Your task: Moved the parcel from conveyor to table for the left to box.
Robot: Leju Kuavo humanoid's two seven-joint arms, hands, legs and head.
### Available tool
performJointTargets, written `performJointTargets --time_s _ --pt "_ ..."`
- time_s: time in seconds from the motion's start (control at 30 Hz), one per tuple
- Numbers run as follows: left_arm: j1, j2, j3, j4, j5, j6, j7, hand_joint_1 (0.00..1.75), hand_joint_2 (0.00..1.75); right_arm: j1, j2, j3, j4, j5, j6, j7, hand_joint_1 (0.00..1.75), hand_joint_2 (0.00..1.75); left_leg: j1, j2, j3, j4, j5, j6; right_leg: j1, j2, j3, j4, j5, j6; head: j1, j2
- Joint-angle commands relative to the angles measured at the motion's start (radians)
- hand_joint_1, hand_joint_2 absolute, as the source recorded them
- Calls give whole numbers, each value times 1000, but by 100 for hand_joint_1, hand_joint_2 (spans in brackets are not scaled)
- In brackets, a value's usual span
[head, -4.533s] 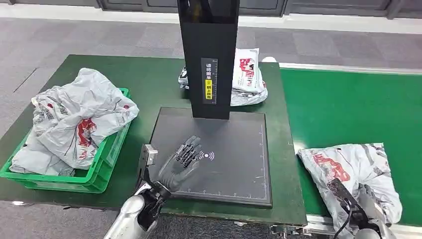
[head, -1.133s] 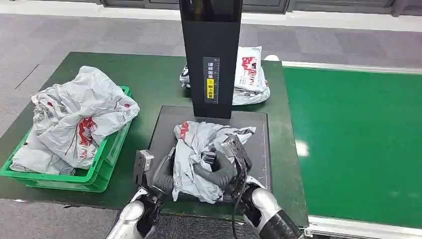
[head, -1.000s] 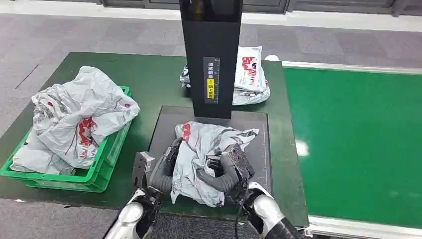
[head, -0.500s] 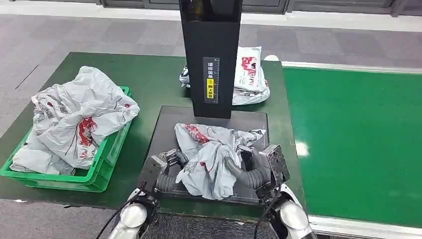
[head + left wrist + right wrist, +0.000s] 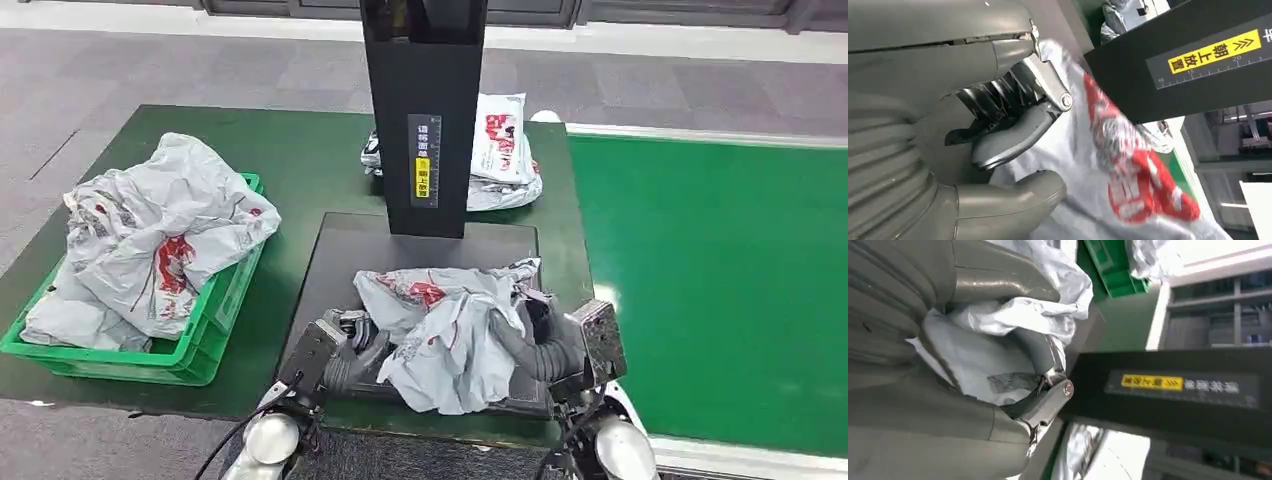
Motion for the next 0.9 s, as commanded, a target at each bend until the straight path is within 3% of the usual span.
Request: performJointTargets --time_s 0.03,0.2,0.47,0.6,0.83,0.87,0.9 --pt "14 8 -4 0 -8 -3 8 175 175 61 -38 -140 -182 89 -55 -18 0 0 0 -3 1 -1 0 0 0 -1 2 -1 -1 0 0 0" --pt "31 0 19 -28 -20 4 10 175 175 136 -27 -234 -347 159 -153 -38 0 0 0 -3 -1 0 0 1 0 -2 1 0 -1 0 0 0" --pt "31 -2 19 -28 -21 3 10 175 175 137 -23 -231 -341 162 -151 -39 0 0 0 -1 2 -1 -1 1 0 0 3 -2 0 0 0 0" --pt "31 -7 32 -36 -35 8 16 175 175 158 23 -312 -412 190 -223 -50 0 0 0 -2 1 -1 -1 1 0 0 2 -1 -1 0 0 0" --pt "0 -13 27 -12 -56 1 30 175 175 167 51 -392 -366 186 -172 -22 0 0 1 -2 2 -1 -1 2 0 -1 3 -2 0 0 0 0" --pt "-2 -14 27 -13 -57 7 28 110 175 153 51 -393 -329 180 -159 -16 0 0 0 -2 2 -1 -1 2 0 -1 3 -1 -1 0 0 0" --pt "-4 -14 27 -14 -57 10 28 0 175 143 51 -394 -304 180 -152 -9 0 0 1 -3 3 -2 -1 2 1 -1 5 -3 0 0 0 0"
